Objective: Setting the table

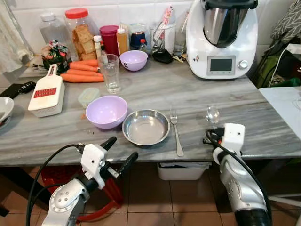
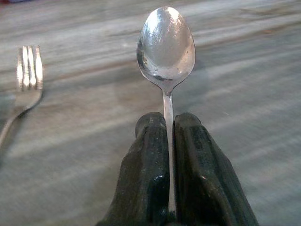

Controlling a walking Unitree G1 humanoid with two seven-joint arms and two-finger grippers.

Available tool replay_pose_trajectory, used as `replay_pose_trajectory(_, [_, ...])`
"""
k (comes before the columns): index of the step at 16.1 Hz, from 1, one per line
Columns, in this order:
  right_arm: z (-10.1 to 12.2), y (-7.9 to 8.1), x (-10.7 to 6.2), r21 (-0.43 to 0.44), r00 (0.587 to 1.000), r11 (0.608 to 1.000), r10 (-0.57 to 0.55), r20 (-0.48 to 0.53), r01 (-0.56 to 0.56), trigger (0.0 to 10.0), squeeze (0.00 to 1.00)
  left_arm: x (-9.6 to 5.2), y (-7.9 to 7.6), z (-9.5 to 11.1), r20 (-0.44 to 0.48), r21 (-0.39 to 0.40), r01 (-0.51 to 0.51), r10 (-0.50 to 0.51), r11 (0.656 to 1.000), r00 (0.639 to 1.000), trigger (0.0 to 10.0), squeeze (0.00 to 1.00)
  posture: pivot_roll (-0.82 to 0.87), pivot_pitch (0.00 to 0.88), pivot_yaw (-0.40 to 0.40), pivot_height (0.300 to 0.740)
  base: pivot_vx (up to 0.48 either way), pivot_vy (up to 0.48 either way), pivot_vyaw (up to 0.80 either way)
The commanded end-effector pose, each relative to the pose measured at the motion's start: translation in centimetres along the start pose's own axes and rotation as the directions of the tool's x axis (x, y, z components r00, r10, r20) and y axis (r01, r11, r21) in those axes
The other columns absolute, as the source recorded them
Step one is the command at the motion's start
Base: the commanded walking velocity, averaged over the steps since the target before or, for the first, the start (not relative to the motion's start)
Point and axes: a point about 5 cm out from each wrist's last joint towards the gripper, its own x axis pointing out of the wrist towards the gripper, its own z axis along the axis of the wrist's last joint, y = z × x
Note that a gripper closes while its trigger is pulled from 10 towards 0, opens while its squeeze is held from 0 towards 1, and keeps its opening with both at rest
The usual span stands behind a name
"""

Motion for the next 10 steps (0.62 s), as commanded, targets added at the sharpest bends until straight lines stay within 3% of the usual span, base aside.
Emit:
replay_pose_trajectory(1, [0.2,0.7,0.5,0.004,0.999,1.0,0.031,-0.012,-0.031,10.0,0.0,-0.1,-0.1,0.3,0.002,0.0,0.028,-0.028,1.0,1.0,10.0,0.0,0.03,0.0,0.029,0.74,0.0,0.0,0.0])
replay_pose_trajectory(10, [0.4,3.3,2.9,0.005,0.988,0.99,0.142,-0.068,-0.142,10.0,0.0,-0.9,-0.4,0.9,0.006,-0.01,0.031,-0.031,0.999,1.0,10.0,0.0,0.03,0.0,0.019,0.74,0.0,0.0,0.0])
